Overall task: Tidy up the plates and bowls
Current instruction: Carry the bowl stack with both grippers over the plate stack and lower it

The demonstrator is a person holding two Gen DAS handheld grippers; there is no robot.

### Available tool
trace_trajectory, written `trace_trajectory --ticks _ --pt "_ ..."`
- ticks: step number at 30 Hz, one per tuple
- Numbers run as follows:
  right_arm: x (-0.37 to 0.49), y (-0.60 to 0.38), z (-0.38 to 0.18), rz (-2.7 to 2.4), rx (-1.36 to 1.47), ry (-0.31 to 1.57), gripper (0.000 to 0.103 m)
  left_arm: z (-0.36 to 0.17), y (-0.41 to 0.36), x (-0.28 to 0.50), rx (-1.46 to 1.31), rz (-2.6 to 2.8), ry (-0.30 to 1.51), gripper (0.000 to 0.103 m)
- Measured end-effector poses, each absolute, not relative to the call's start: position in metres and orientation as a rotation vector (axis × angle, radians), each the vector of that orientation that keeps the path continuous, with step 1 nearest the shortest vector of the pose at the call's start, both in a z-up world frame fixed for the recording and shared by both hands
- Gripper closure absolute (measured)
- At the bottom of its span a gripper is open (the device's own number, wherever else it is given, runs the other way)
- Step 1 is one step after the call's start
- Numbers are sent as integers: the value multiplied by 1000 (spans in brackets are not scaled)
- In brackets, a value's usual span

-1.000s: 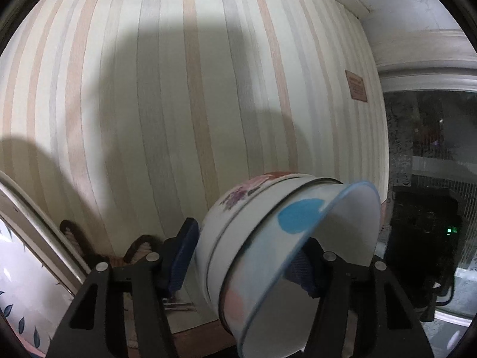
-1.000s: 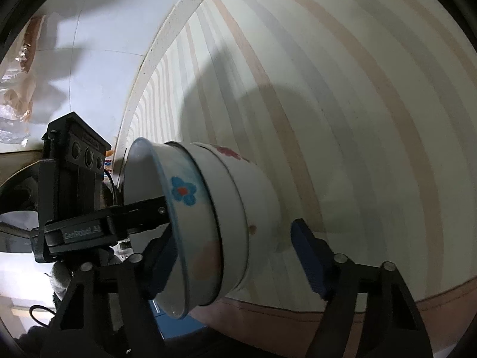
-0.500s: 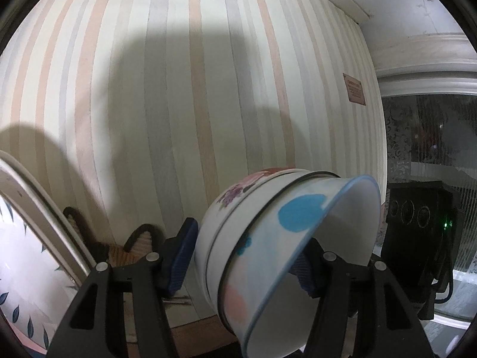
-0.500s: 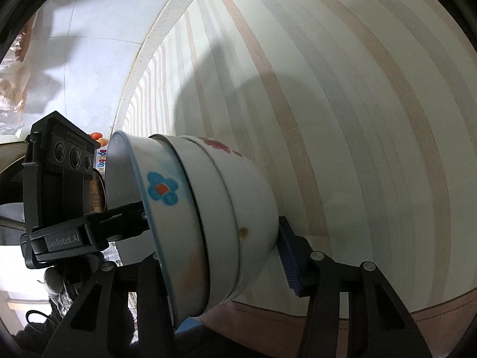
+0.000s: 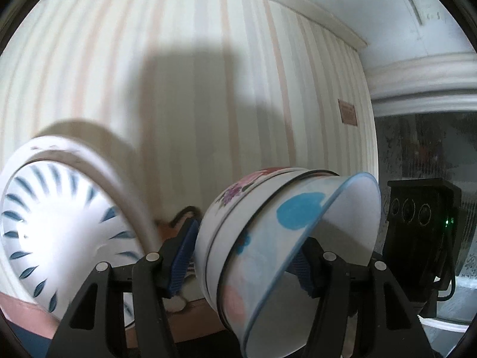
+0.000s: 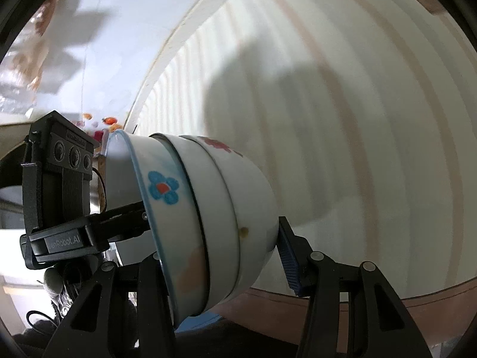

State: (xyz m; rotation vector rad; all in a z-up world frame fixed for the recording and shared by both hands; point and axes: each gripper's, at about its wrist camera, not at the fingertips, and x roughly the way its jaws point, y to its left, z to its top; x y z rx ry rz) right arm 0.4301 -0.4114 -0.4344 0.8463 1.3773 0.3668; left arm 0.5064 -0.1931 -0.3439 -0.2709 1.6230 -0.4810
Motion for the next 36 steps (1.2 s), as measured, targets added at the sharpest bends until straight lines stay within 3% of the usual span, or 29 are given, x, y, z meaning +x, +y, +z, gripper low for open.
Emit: trace_trajectory --ticks 12,36 --pt "458 -318 -406 512 741 1398 51 -318 -101 492 -365 -362 1553 46" --pt "480 -189 -453 632 616 1535 51 -363 -8 485 -530 -176 1564 46"
